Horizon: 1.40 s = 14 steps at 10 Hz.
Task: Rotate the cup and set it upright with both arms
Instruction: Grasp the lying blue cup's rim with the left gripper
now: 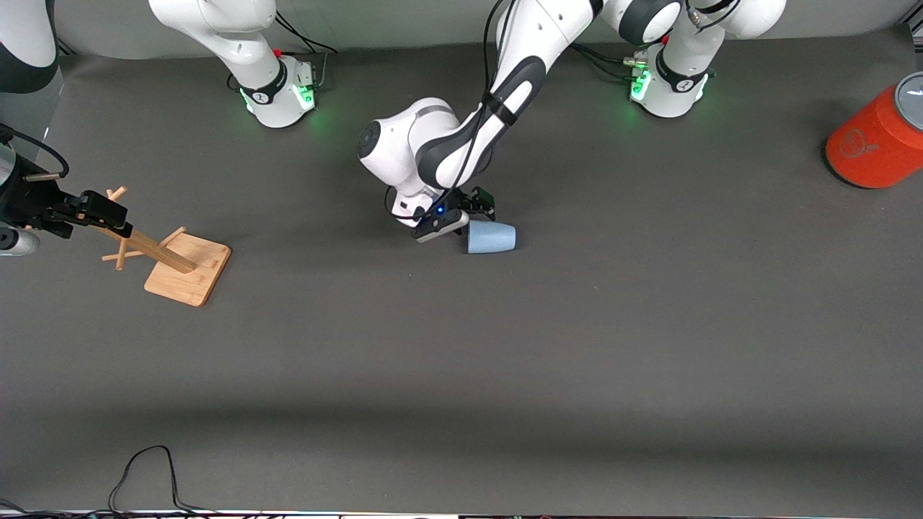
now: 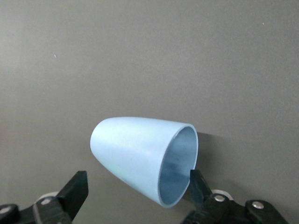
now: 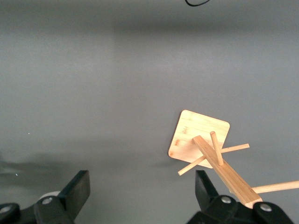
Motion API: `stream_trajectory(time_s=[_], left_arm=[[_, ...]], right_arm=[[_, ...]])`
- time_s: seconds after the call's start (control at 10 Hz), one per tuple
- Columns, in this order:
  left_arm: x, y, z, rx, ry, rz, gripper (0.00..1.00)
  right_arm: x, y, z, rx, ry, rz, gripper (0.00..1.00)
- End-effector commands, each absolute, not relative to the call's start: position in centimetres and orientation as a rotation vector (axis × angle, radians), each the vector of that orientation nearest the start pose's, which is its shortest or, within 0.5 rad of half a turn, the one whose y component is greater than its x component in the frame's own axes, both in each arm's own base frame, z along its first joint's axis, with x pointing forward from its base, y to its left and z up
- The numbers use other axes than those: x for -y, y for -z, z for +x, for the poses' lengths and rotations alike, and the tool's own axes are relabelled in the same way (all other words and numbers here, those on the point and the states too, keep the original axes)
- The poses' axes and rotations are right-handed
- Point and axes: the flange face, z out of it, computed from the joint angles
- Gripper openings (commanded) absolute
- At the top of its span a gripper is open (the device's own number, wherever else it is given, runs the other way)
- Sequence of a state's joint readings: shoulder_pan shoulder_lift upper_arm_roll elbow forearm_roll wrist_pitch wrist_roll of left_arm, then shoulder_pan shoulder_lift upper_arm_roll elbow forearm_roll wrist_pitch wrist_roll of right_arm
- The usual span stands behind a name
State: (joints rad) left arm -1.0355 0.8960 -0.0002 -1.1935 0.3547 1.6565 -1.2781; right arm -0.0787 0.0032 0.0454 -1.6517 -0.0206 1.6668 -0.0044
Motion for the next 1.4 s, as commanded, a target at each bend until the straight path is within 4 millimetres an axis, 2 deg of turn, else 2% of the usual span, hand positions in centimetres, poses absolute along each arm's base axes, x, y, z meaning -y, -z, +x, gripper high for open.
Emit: stream_trajectory(time_s=[0.0,0.1,0.3,0.4,0.7,0.9,1.0,1.1,1.3], left_arm=[[59.6,-21.5,39.5,0.186,0.242,-2.562,0.71],[59.5,-20.7,39.2,0.195,0.249,-2.546,0.5],[59.3,-20.4,39.1,0.194,0.246,-2.528,0.07],[59.3,-20.7,39.2,0.188,0.246,-2.53,0.0],[58.9,-21.6,39.9,0.156,0.226,-2.53,0.0],[57.0,-23.3,42.5,0.147,0.154,-2.515,0.0],[55.6,-24.9,44.3,0.146,0.09,-2.534,0.0],[54.0,-26.8,46.5,0.129,0.005,-2.581,0.0],[50.4,-29.6,49.9,0.042,-0.204,-2.688,0.0]], right_arm=[[2.0,-60.3,55.4,-0.016,0.043,-3.149,1.0],[2.1,-60.1,55.3,-0.009,0.012,-3.15,1.0],[1.3,-60.1,55.7,0.01,0.007,-3.15,1.0],[1.3,-59.9,55.5,0.011,-0.017,-3.151,1.0],[0.9,-60.0,55.4,0.006,-0.017,-3.153,1.0],[0.9,-59.8,55.5,0.006,-0.02,-3.152,1.0],[1.0,-59.9,55.4,0.003,-0.017,-3.153,1.0],[-0.1,-59.8,55.5,0.035,-0.017,-3.154,1.0],[-0.1,-60.0,55.5,0.035,-0.005,-3.154,1.0]])
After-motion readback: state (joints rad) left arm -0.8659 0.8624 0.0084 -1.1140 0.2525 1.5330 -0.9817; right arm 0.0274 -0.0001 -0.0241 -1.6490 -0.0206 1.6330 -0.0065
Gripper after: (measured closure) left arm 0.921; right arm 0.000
